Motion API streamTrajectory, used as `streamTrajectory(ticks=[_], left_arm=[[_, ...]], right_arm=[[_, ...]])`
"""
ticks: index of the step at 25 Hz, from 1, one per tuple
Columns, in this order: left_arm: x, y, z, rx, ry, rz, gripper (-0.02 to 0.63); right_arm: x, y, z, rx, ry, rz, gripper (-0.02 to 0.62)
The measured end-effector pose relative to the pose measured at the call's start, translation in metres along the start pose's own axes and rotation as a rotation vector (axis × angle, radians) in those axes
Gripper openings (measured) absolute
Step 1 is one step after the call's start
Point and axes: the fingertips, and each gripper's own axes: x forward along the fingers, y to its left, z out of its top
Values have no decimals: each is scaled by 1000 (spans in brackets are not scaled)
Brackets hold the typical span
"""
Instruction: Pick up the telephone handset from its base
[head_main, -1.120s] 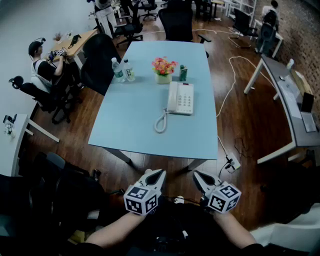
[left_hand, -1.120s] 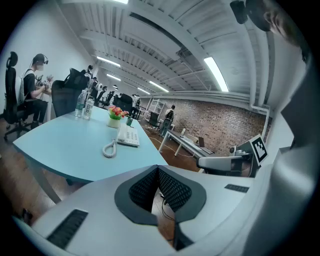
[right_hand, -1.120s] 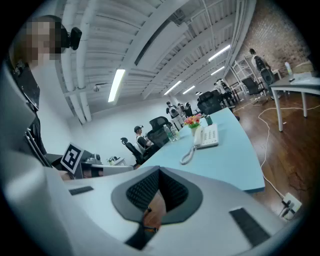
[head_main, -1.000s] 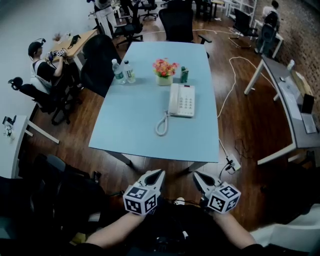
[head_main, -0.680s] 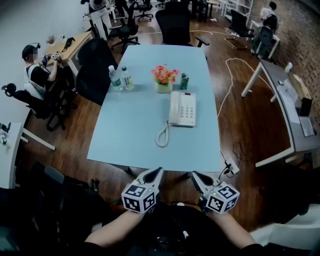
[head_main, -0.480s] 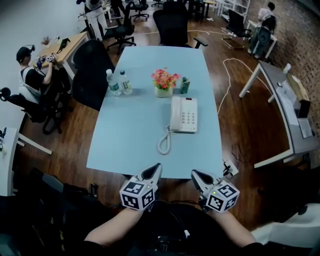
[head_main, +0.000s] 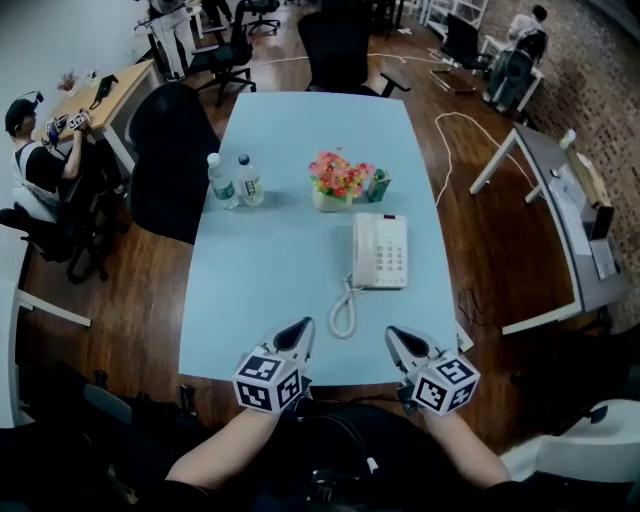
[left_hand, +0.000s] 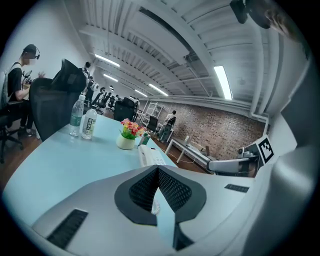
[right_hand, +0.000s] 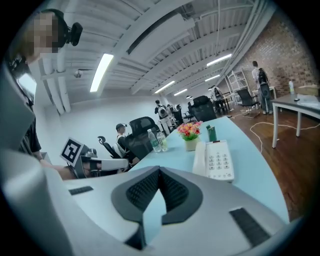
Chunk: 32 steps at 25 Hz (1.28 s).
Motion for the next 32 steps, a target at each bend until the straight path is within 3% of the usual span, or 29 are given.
streamTrajectory(ticks=[8,11,14,19,23,32], left_arm=[[7,52,9,-1,42,6,-6],[5,62,11,-18,36,25,-6],[6,70,12,-24,17,62,-6],[-2,73,7,-136,-59,147,-6],[-7,79,-3,-163,-69,196,-6],[-28,94,-16,-185,-51,267,-6]], right_arm=[[55,-41,21,14,-14,-142,31],[79,-63,29,0,17,-174,139],[112,-90,37,-38,59,-199,184],[164,-134,40,-72,154,-252,236],[204,-166,43,-74,193,-309,287],[253,-201,28,-35,281,-411,296]])
